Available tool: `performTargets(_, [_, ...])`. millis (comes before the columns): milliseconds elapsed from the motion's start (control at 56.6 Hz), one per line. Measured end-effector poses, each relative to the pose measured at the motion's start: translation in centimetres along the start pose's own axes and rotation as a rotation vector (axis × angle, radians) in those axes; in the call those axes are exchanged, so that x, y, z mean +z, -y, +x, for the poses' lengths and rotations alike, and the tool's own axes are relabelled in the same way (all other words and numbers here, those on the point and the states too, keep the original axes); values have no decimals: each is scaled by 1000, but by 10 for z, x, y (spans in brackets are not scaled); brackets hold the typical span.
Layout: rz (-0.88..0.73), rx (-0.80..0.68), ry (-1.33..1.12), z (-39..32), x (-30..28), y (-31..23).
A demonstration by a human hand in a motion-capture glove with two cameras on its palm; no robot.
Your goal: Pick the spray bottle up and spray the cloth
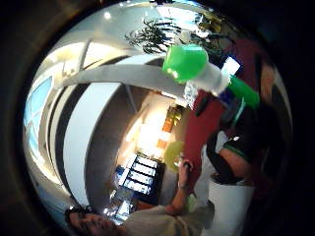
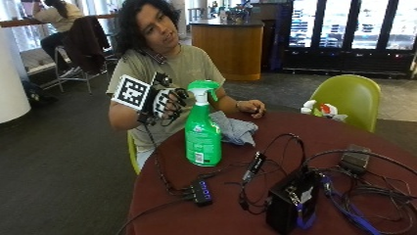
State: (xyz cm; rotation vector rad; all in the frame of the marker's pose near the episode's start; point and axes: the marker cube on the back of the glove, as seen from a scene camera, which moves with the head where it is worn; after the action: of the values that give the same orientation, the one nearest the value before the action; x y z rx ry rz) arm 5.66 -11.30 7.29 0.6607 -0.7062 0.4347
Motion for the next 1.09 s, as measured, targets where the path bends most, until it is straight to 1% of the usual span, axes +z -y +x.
performTargets(18, [-21,-6,-9,-1,-3,-4])
performTargets(53, [-112,-32,-28,-3,-11,-16])
performTargets(106, [-210,-101,-65,-4,-22,-31])
performTargets(212, [-307,-205,-166,-8,-46,-51])
performTargets(300, [-372,-273,-298,-12,-66,-68])
performTargets(442, [-435,-347,-554,-15,-91,-86])
performTargets(512, [-472,-368,-623,-17,-103,-96])
performTargets(636, [-518,-377,-640,-18,-114,-106])
performTargets(777, [-488,-385,-626,-17,-116,-107])
performTargets(971, [-450,-331,-473,-4,-92,-80])
performTargets(1095, [-447,-286,-369,7,-66,-50])
